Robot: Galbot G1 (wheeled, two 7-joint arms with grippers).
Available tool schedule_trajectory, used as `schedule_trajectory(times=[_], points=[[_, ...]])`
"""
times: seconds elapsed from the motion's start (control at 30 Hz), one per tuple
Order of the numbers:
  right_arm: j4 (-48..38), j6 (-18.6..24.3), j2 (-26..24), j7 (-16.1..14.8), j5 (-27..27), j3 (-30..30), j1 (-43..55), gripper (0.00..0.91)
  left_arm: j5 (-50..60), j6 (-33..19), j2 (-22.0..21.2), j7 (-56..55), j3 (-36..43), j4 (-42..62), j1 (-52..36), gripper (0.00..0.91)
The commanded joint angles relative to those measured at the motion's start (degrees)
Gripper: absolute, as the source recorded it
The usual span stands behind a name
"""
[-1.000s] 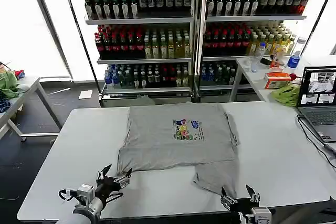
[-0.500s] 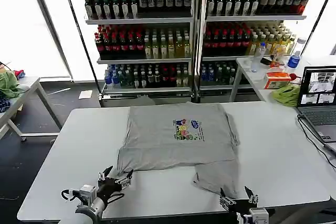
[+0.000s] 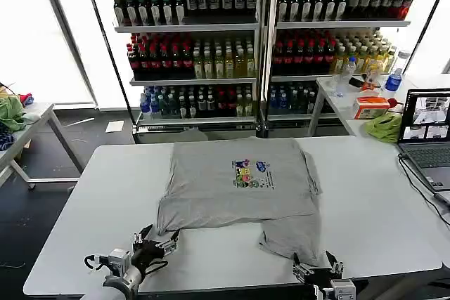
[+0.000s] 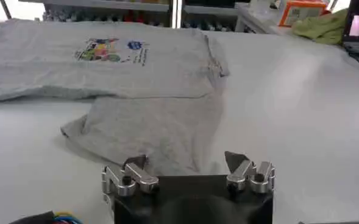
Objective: Fold and organize the clothes.
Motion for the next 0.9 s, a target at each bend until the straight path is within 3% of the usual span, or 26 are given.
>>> schedule_trajectory(times=[0.03, 0.07, 0.17, 0.23, 0.27, 0.9], points=[[-0.75, 0.08, 0.11, -0.19, -0.20, -0.10, 0.01, 0.695, 0.00, -0.02, 0.11, 0.00, 0.13, 0.19, 0.13, 0.030], [-1.03, 0.16, 0.21, -0.24, -0.20, -0.15, 0.02, 0.665, 0.03, -0.04, 0.10, -0.01, 0.11, 0.23, 0.13, 0.030], [-1.82, 0.85, 0.52, -0.65, -0.09, -0.37, -0.08, 0.312, 0.10, -0.03, 0.15, 0.03, 0.20, 0.18, 0.23, 0.010], [-2.10, 1.10, 0.62, -0.80, -0.11, -0.49, -0.12, 0.161, 0.15, -0.02, 0.21, 0.05, 0.32, 0.11, 0.30, 0.010], [-2.20, 1.27, 0.66, -0.94, -0.11, -0.58, -0.11, 0.020, 0.21, -0.03, 0.20, 0.07, 0.37, 0.07, 0.36, 0.000], [-1.57, 3.84, 0.85, -1.96, -1.17, -0.27, 0.57, 0.000, 1.09, -1.39, -1.04, 0.41, 0.92, 0.06, 0.28, 0.000]])
